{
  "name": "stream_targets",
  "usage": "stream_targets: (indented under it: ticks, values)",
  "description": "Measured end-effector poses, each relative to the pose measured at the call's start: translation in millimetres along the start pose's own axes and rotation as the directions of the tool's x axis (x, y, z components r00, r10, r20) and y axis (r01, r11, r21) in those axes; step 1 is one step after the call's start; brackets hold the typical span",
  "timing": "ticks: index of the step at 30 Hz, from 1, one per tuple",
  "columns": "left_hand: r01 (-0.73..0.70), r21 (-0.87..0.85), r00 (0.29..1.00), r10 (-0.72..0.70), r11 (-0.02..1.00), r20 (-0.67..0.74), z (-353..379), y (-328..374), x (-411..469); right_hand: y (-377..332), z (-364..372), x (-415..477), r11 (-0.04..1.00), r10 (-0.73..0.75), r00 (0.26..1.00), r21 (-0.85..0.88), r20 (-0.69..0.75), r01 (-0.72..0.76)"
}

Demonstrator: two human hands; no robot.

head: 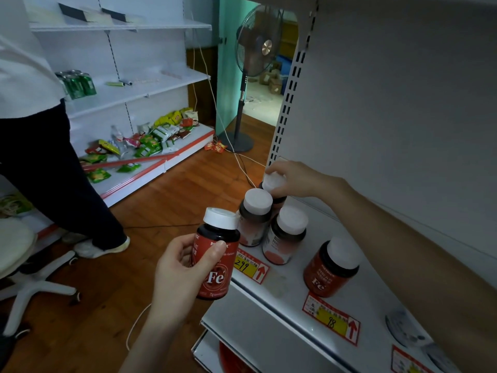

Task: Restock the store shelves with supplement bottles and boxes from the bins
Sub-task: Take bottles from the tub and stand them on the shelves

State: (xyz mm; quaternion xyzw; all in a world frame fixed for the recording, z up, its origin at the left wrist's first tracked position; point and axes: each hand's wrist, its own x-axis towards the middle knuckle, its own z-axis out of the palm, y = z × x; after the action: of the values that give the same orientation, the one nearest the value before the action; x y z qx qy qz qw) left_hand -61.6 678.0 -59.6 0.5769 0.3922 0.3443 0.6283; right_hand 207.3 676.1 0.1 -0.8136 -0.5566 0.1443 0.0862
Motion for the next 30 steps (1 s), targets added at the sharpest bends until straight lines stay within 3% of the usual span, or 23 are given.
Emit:
stream_targets:
  ticks: [8,14,17,19,21,24,27,30]
  values:
    - [0.028,-0.002,1.000,-0.028,1.000,-0.004,0,-3,-3,-3,1,-4,0.999,-0.005,1.000,0.034,-0.003,0.005]
    - [0.001,0.000,1.000,-0.001,1.000,0.025,1,0,-6,3,-9,-27,0.984,0.050,0.998,0.176,-0.049,-0.041]
    - [-0.015,-0.015,0.998,0.016,1.000,0.062,5,6,-9,7,-16,-45,0.967,0.107,0.973,0.248,-0.205,-0.054]
    - [-0.033,-0.024,0.995,0.035,0.999,0.090,9,9,-10,1,-20,-60,0.938,0.131,0.930,0.347,-0.345,-0.003]
    - [-0.045,-0.034,0.991,0.049,0.998,0.128,14,14,-12,-15,-22,-81,0.884,0.130,0.912,0.461,-0.390,0.071]
    - [-0.035,-0.058,0.977,0.046,0.998,0.208,21,24,-15,-46,-23,-114,0.820,0.037,0.955,0.555,-0.293,0.138]
    - [-0.038,-0.094,0.954,0.064,0.995,0.292,27,32,-21,-70,-18,-139,0.843,-0.025,0.986,0.527,-0.167,0.111]
    - [-0.085,-0.074,0.926,0.107,0.994,0.363,32,35,-30,-81,-12,-157,0.867,0.017,0.980,0.490,-0.197,0.084]
